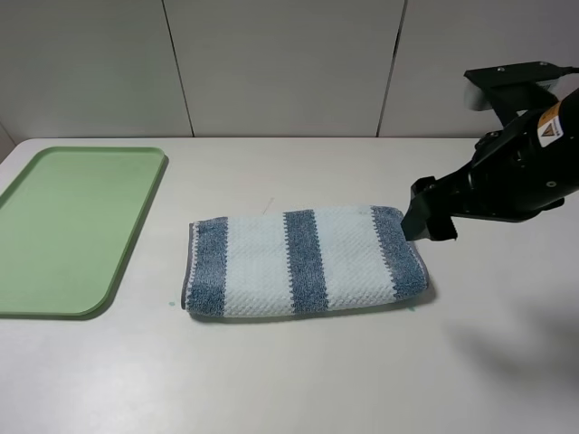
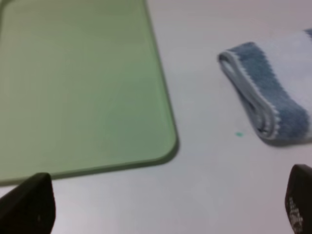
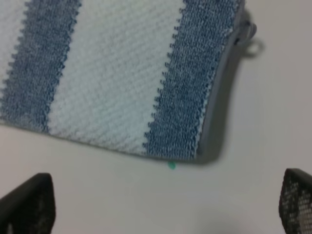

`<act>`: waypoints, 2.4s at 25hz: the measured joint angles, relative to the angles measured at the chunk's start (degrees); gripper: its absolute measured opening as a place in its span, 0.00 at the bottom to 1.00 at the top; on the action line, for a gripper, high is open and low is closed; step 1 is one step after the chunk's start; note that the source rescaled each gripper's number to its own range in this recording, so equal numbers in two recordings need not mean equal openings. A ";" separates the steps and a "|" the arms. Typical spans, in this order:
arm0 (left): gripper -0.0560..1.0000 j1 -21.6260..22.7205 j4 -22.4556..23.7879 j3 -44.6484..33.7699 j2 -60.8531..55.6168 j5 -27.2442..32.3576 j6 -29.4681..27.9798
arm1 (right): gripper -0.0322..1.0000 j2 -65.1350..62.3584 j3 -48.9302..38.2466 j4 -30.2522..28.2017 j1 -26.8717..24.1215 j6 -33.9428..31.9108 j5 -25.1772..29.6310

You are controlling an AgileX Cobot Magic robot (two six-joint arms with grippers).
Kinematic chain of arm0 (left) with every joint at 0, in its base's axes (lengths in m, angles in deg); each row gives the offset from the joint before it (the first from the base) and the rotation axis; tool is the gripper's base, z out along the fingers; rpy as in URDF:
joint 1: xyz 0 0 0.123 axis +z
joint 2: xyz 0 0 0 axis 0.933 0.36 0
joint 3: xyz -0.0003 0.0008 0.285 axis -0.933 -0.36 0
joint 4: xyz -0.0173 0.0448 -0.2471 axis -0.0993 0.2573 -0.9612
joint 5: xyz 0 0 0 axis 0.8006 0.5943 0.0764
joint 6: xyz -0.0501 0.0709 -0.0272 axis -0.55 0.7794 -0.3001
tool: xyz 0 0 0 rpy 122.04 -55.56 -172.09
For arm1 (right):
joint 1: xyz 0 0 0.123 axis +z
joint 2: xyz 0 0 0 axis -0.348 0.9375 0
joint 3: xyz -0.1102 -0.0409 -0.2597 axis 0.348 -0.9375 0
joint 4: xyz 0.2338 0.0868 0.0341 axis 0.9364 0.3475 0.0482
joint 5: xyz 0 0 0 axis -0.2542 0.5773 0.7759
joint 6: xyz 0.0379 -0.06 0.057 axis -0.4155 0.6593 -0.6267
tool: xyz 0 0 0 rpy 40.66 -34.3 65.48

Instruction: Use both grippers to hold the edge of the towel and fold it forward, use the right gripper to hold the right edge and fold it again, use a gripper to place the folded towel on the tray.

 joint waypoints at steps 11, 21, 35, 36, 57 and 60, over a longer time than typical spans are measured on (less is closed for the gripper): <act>0.94 2.97 -0.05 0.00 0.00 0.00 0.00 | 1.00 7.98 0.34 -0.06 0.00 0.00 -6.20; 0.94 2.97 -0.05 0.00 0.00 0.00 0.00 | 1.00 19.49 9.61 -1.22 0.00 0.17 -5.52; 0.94 2.97 -0.05 0.00 0.00 0.00 0.00 | 1.00 29.93 10.03 -2.17 -5.19 0.11 -7.35; 0.94 2.97 -0.05 0.00 0.00 0.00 0.00 | 1.00 30.62 10.03 -2.17 -5.54 0.24 -7.82; 0.94 2.97 -0.05 0.00 0.00 0.00 0.00 | 1.00 40.25 10.27 -0.62 -10.13 3.02 -14.94; 0.94 2.97 -0.05 0.00 0.00 0.00 0.00 | 1.00 40.82 10.51 -0.40 -10.15 3.37 -14.95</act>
